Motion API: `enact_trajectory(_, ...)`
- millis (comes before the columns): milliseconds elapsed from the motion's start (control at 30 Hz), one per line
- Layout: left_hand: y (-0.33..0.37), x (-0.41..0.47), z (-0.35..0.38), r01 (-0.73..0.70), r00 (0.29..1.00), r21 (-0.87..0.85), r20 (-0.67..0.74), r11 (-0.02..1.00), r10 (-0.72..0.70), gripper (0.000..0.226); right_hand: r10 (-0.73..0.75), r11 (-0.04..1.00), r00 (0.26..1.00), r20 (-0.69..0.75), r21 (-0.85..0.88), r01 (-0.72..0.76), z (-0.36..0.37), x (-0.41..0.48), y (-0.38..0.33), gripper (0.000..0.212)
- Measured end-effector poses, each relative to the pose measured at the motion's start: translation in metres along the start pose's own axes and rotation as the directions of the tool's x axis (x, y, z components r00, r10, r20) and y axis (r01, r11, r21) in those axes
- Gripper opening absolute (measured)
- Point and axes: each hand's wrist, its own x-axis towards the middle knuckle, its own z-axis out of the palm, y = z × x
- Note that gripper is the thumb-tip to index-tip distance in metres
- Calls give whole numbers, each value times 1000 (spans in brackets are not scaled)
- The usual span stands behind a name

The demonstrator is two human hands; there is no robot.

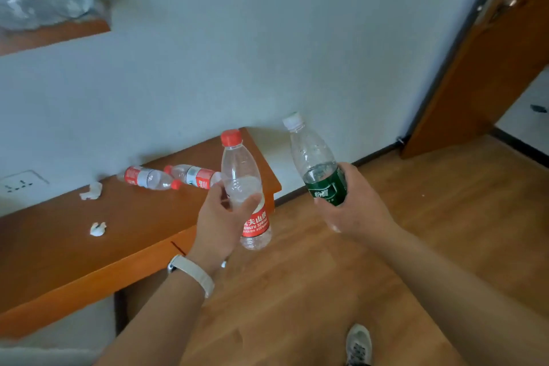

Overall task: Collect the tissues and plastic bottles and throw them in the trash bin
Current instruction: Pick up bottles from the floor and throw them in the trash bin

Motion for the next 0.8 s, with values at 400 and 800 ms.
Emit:
enact_trajectory(400,116,51,274,-229,907,69,378,971,187,43,220,975,927,-305,31,-221,-198,14,174,59)
enact_trajectory(800,187,63,446,-421,725,51,619,906,302,47,394,907,753,-527,91,-410,-298,8,258,59)
